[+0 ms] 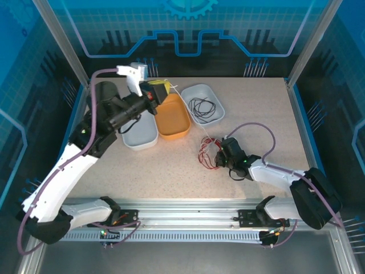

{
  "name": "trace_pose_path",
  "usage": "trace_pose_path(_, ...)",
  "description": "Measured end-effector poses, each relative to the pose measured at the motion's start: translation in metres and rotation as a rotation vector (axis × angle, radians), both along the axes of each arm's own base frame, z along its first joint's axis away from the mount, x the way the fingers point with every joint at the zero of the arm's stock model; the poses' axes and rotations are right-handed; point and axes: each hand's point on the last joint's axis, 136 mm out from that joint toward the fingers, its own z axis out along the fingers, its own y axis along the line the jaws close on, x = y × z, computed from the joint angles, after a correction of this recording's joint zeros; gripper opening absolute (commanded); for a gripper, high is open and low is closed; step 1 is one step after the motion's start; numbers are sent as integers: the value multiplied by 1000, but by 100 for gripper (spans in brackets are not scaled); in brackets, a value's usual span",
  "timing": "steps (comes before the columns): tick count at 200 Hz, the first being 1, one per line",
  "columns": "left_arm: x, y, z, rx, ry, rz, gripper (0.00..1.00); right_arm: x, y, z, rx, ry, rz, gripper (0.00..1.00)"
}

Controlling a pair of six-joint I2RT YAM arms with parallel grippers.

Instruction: Untangle the cables

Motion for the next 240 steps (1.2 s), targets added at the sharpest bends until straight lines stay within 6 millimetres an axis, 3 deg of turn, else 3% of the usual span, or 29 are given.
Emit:
trace_pose_path(48,0,27,20,-15,-30,66,0,-7,-14,3,-10,4,-25,0)
trace_pose_path(112,-11,43,78,-36,-145,105,0,-8,-28,-2,-23,36,-73,0)
trace_pose_path(167,-8,51,79,-22,-154,144,0,-12,-42,-20,-45,110,-135,4)
trace_pose_path(210,-7,55,81,-7,-162,158,0,-13,-43,-19,-50,138,-147,4)
trace_pose_path(240,-11,71,110,-20,-214,202,0,-13,-50,-20,-63,160,-173,4)
